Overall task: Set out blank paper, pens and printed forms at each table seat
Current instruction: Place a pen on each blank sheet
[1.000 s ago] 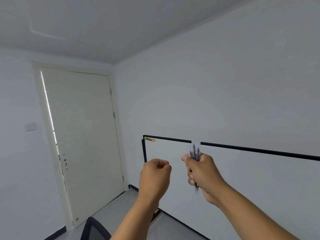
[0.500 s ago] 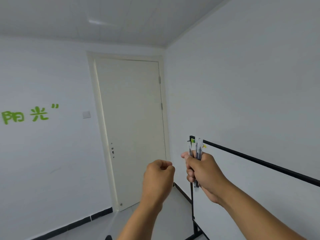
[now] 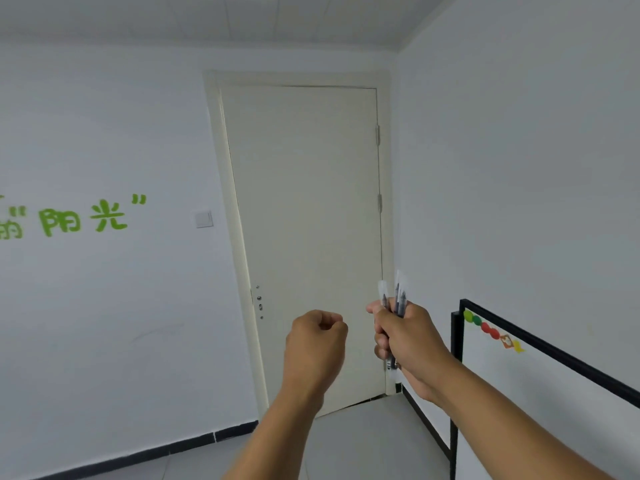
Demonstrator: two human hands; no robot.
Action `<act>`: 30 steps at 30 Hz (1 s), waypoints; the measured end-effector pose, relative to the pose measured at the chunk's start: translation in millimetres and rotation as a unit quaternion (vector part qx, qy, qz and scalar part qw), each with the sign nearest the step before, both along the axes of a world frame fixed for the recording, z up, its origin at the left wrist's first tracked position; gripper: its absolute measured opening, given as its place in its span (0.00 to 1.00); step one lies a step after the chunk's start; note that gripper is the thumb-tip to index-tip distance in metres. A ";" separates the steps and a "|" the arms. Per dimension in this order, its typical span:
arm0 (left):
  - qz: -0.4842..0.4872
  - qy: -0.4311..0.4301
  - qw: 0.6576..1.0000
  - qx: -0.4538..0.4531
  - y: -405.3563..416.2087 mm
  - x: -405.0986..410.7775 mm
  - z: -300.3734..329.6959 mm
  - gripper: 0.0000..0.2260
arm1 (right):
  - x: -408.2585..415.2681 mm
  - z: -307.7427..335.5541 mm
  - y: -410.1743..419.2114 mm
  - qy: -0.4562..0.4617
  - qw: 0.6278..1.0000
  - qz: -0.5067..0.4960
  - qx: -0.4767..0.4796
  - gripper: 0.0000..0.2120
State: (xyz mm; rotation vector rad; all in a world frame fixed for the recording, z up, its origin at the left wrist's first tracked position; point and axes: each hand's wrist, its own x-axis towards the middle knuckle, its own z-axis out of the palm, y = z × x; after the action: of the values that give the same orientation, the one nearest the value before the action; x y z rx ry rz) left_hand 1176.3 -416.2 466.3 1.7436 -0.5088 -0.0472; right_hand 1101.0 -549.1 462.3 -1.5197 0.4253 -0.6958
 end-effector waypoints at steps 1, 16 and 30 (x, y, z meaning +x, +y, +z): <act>0.007 -0.001 1.000 0.004 -1.9 7.7 2.7 0.07 | 9.0 2.7 -3.0 -0.003 1.000 0.004 -0.002 0.10; 0.205 0.009 0.978 0.029 -90.7 251.3 -15.0 0.06 | 323.3 -14.3 -107.3 -0.010 0.970 0.242 0.010 0.16; 0.368 0.018 0.930 0.011 20.9 528.5 -48.4 0.08 | 634.5 -29.1 8.1 0.015 0.920 0.390 -0.016 0.10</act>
State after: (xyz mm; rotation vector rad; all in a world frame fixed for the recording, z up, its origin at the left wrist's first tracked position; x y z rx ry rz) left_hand 1704.9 -395.3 417.8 1.8524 0.1966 0.4484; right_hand 1735.4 -541.0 433.2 -1.5647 -0.1867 -0.0470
